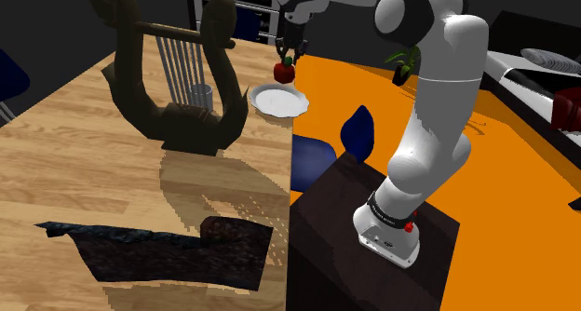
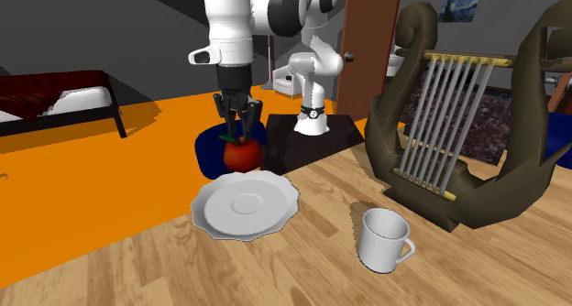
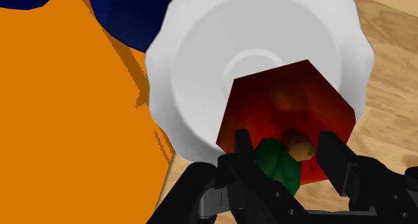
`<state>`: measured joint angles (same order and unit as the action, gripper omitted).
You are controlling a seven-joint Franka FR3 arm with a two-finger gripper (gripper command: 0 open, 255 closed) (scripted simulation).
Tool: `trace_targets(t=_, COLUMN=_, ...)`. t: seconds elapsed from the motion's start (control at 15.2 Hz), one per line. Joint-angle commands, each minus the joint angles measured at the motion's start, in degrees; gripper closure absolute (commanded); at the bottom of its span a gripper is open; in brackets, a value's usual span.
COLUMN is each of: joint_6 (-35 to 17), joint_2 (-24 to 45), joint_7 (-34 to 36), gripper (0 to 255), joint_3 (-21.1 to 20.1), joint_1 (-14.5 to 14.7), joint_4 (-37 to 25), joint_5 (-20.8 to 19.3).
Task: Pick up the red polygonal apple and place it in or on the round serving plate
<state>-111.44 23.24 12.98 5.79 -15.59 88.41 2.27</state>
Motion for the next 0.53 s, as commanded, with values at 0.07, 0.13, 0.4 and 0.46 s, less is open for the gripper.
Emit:
trace_targets(t=0.07, joint_6=-2.0, joint_2=0.6, joint_7=-0.1, gripper=255, joint_3=0.0, joint_1=0.0, joint_4=1.4, joint_5=0.1)
trace_targets(t=0.13, joint_6=-2.7, joint_2=0.8, joint_7=-0.1, gripper=255, joint_3=0.0, joint_1=0.0, joint_4=1.8, joint_5=0.1)
trace_targets(t=0.4, joint_6=-5.3, joint_2=1.8, joint_7=-0.2, gripper=255, joint_3=-0.1, joint_1=-0.1, joint_4=3.5, joint_5=0.2)
trace_targets(t=0.46, joint_6=-6.0, joint_2=2.0, joint_7=-0.2, gripper=255, joint_3=-0.1, joint_1=-0.1, joint_4=3.9, joint_5=0.3)
